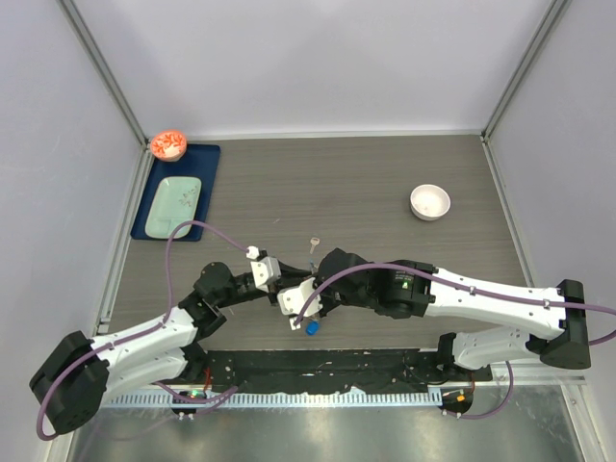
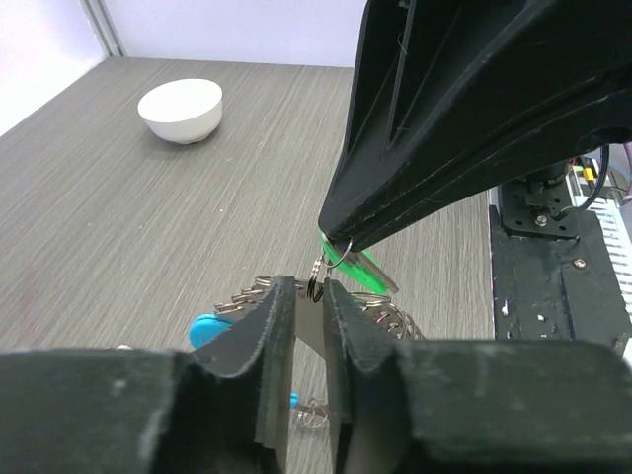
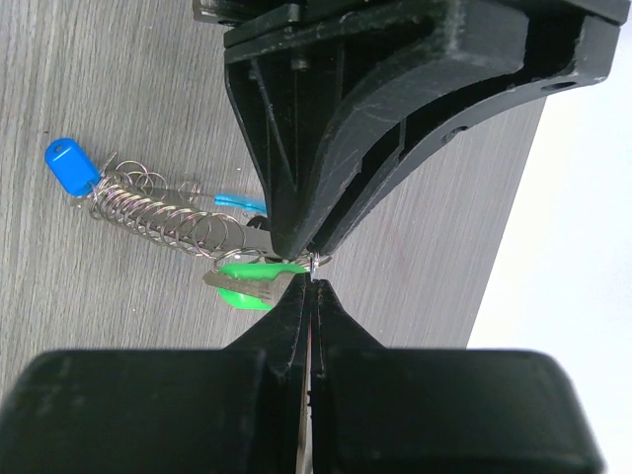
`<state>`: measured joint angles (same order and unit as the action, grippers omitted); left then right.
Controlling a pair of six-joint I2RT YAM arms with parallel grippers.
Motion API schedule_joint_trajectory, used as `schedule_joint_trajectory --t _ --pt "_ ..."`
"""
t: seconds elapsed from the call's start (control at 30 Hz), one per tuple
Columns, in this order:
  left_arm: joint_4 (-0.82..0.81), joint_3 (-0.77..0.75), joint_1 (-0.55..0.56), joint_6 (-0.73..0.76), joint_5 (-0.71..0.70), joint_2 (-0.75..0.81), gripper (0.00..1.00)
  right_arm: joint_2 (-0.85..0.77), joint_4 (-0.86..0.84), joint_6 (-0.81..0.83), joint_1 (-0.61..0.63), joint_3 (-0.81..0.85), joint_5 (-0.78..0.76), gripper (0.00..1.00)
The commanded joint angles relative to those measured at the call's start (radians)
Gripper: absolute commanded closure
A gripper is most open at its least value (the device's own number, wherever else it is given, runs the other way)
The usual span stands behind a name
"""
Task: Put the keys on the keyring
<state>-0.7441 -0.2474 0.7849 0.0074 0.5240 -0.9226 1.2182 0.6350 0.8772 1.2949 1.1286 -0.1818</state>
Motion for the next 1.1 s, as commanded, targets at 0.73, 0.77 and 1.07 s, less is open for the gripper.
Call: schedule_joint_trajectory --t 0.73,0.77,1.07 --pt "-0.043 0.008 -0.003 -0.122 -0.197 0.145 1.0 -0.019 -0.012 -0.063 0.01 -0.046 -0.121 0.99" --pt "-0.052 0.011 -0.003 -0.129 -0.2 0.145 1.0 -0.019 -0.023 -0.069 0.009 -0.053 -0.114 0.99" --pt "-0.184 0.037 -0.003 -0.202 -0.203 0.12 1.0 -0.045 -0.228 -0.132 0.01 -0.141 -0.044 0.99"
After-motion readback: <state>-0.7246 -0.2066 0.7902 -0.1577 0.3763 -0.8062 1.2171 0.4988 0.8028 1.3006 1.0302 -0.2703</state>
